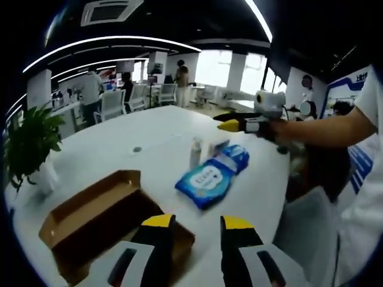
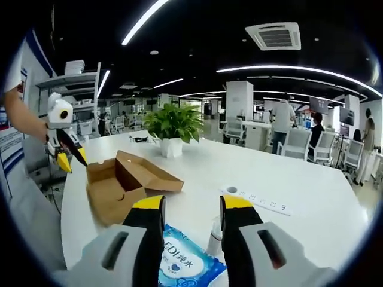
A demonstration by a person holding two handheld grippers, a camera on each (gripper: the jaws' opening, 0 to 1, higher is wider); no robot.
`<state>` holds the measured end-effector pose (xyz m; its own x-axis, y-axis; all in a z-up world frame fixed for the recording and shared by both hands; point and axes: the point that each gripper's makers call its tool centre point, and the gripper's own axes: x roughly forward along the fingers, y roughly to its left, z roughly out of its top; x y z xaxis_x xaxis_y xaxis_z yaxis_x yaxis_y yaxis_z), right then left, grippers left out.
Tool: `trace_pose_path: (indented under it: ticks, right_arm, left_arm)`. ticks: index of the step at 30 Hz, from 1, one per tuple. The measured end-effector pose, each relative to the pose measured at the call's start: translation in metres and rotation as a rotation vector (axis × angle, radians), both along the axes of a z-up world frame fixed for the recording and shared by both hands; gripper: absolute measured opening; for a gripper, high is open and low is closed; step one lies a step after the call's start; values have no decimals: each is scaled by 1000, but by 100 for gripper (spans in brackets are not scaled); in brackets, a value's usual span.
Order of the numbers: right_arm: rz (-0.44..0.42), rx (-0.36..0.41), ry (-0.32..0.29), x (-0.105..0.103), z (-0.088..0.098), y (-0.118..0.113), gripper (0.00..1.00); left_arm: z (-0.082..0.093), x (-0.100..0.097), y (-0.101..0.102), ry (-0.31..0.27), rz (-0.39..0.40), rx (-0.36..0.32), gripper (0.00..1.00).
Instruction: Operate the shoe box by opening the lid, removing the specified soft item, and placing it in the target area until the item is outside and the box remains undamaged.
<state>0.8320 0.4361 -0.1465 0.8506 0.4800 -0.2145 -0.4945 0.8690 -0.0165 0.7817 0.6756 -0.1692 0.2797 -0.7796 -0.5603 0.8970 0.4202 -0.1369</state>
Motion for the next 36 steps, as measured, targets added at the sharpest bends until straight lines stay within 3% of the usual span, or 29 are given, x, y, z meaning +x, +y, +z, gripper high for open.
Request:
trace_pose_path:
  ticks: [19,23,29,36]
  right_arm:
    - [-23,-47,42,-40,21,55,35]
    - [-29,-64,73,-42,20,67,36]
    - [-14,-73,73,-45,25,94,36]
    - [-3,-102,110,-38,13,117,37]
  left_arm:
    - [5,2,79,-17,36,16,32]
    - [2,3,98,-14,50,31,32]
    - [-3,9,130,-15,75,52,32]
    - [-5,21,163,-12,126,56,32]
